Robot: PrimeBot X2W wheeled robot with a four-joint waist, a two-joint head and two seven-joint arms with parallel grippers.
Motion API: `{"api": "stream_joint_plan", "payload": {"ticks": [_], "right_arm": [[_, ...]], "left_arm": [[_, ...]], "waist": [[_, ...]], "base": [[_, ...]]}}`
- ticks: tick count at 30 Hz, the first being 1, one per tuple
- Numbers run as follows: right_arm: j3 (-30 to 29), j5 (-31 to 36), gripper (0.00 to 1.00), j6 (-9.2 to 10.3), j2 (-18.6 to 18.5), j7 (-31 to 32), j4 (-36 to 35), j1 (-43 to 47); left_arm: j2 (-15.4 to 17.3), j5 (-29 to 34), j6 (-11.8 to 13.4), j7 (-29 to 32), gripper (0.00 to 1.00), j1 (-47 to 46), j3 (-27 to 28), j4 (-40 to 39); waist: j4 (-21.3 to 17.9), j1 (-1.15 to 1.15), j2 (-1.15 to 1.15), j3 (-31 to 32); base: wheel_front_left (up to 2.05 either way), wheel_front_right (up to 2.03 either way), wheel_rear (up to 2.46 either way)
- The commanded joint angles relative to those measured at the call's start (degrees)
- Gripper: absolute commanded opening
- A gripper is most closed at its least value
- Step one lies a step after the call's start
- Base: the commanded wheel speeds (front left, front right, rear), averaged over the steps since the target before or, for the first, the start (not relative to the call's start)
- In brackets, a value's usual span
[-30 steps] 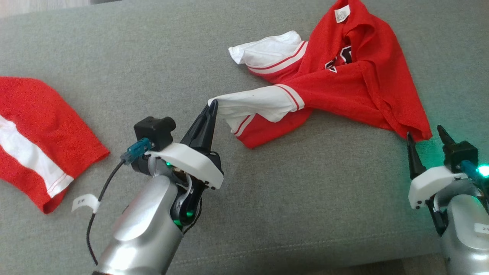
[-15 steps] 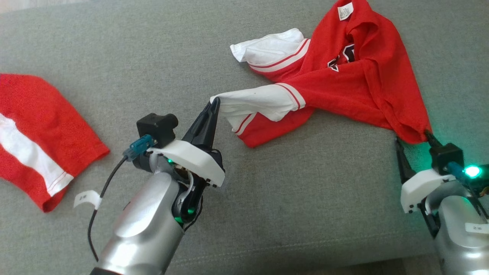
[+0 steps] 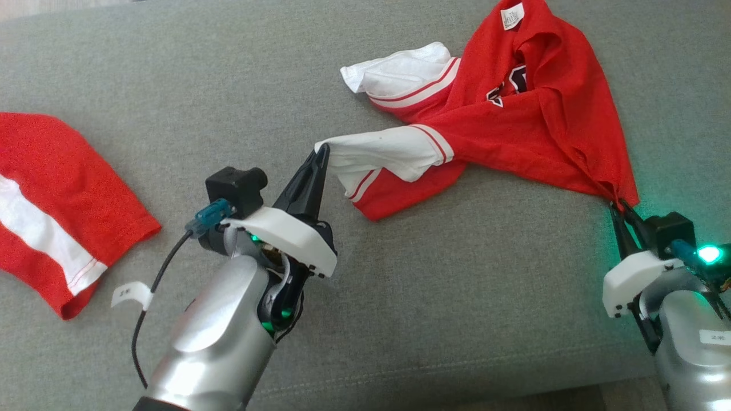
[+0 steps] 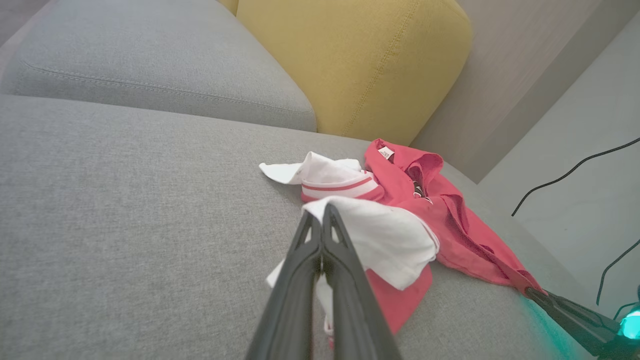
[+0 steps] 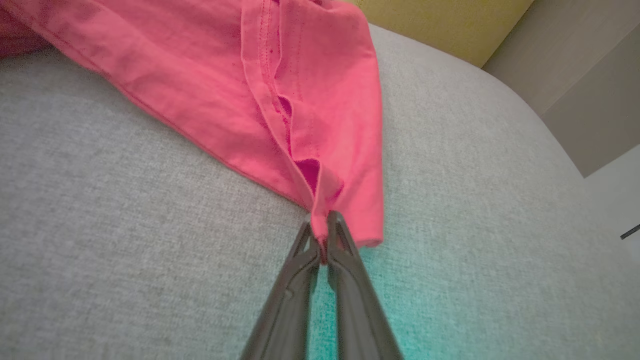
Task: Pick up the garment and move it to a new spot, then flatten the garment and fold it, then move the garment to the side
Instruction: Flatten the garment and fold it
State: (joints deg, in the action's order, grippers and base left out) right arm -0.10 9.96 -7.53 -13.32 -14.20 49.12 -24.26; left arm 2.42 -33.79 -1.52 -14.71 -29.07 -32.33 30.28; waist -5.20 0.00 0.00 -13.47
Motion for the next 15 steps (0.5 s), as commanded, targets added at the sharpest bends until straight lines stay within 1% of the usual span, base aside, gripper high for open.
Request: {"api": "stream_joint_plan", "payload": {"ticks": [1, 4, 6, 8, 10, 13, 15], "right_arm": [[1.3, -0.6, 0.00, 0.04, -1.0, -0.8, -1.1, -1.8], [1.3, -2.1, 0.00, 0.04, -1.1, -0.8, -1.8, -2.1], [1.4, -5.5, 0.00, 0.04, -0.3, -0.8, -2.0, -2.2], [2.7, -11.9, 0.00, 0.04, 0.8, -0.3, -1.9, -2.7], [4.4, -19.2, 0.00, 0.04, 0.6, 1.4, -3.2, -3.8], [7.4, -30.8, 0.00, 0.04, -1.6, 5.6, -8.1, -5.6], [8.2, -38.0, 0.00, 0.04, -3.7, 8.9, -12.1, -6.8]], "left_arm": [[0.7, 0.2, 0.1, -0.3, 0.00, -3.0, 1.7, -1.4], [0.7, 0.2, 0.1, -0.3, 0.00, -3.0, 1.8, -1.3], [0.8, 0.2, 0.0, -0.3, 0.00, -2.9, 1.9, -1.4], [1.1, 0.1, 0.0, -0.3, 0.00, -2.8, 2.3, -1.6], [1.7, 0.2, 0.0, -0.3, 0.00, -2.8, 2.7, -2.1], [3.0, -0.1, -0.2, -0.1, 0.00, -3.1, 3.4, -3.0], [4.1, -0.6, -0.3, 0.3, 0.00, -3.7, 4.3, -4.0]], "waist": [[0.0, 0.00, 0.00, 0.1], [0.1, 0.00, 0.00, 0.3], [0.1, 0.00, 0.00, 0.8], [0.1, 0.00, 0.00, 1.4], [0.0, 0.00, 0.00, 2.2], [-0.3, 0.00, 0.00, 3.7], [-0.5, 0.00, 0.00, 4.8]], "base": [[0.00, 0.00, 0.00], [0.00, 0.00, 0.00], [0.00, 0.00, 0.00], [0.00, 0.00, 0.00], [0.00, 0.00, 0.00], [0.00, 0.00, 0.00], [0.00, 0.00, 0.00]]}}
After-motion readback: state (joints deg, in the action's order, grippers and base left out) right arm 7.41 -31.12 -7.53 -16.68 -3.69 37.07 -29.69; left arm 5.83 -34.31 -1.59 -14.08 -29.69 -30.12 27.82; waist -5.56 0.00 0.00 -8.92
